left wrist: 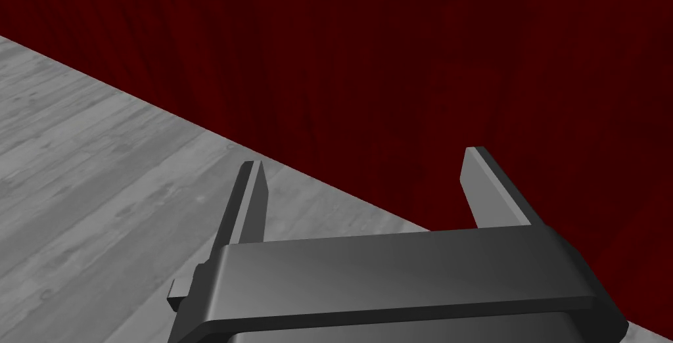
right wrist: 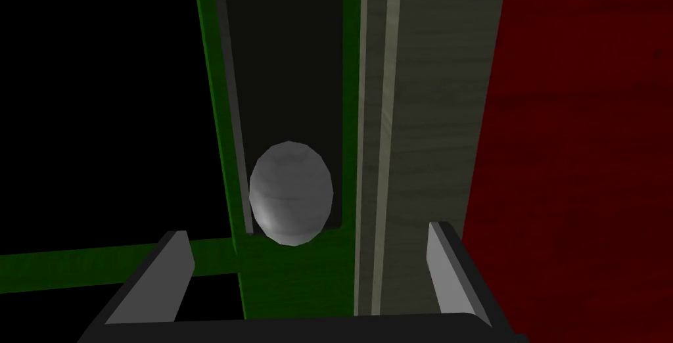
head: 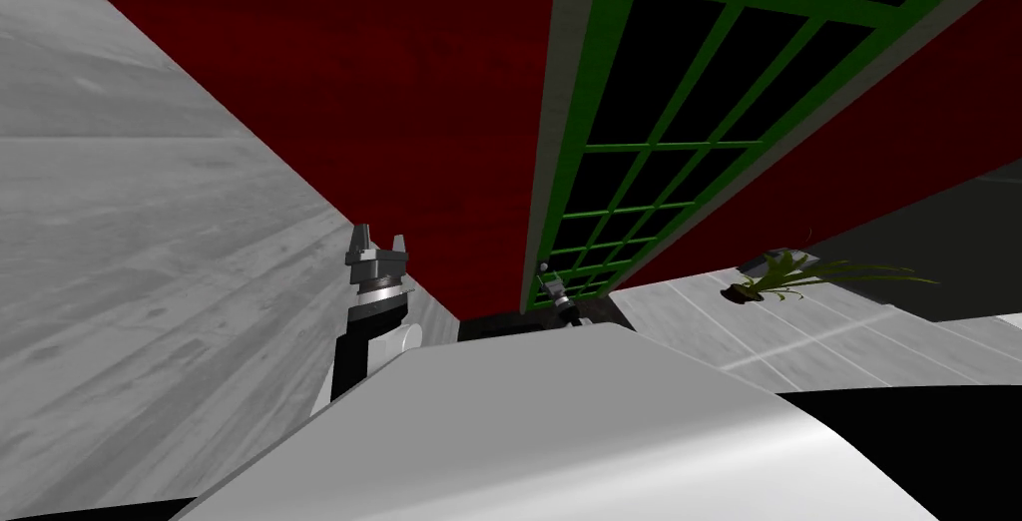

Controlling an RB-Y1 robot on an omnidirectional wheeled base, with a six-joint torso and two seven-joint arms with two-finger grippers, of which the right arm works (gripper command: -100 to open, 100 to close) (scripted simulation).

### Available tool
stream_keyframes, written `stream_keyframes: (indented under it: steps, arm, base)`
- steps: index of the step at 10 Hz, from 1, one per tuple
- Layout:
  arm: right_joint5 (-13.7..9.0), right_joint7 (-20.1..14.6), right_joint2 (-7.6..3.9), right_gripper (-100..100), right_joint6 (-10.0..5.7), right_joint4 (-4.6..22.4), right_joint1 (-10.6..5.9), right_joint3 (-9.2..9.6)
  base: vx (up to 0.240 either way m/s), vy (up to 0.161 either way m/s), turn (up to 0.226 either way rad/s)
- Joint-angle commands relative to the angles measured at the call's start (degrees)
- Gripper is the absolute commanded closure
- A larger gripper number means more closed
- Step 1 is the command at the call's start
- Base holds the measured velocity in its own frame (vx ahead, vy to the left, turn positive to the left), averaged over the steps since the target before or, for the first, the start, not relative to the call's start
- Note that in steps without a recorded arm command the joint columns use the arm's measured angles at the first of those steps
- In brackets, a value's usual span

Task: Pull the door open

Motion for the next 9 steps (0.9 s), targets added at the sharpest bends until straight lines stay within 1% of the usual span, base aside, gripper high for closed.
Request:
stream_keyframes:
  steps: [1,2,3,4,5,9]
  arm:
    - [-1.08,0.76,1.33,-100,-0.01,0.17,-0.2,-0.34]
    - [-1.73,1.2,2.0,-100,-0.03,0.16,-0.28,-0.56]
    - [-2.12,1.49,2.21,-100,-0.06,0.15,-0.33,-0.69]
    - [-1.68,1.14,2.01,-100,-0.23,0.19,0.25,-0.33]
    - [-1.68,1.14,2.01,100,-0.23,0.19,0.25,-0.33]
    - [-1.68,1.14,2.01,100,-0.23,0.19,0.25,-0.33]
  base:
    - [0.231,0.021,-0.147]
    - [0.248,0.062,-0.236]
    - [0.17,0.101,-0.298]
    - [0.033,0.05,-0.088]
    - [-0.028,-0.005,0.067]
    - [-0.005,-0.013,0.007]
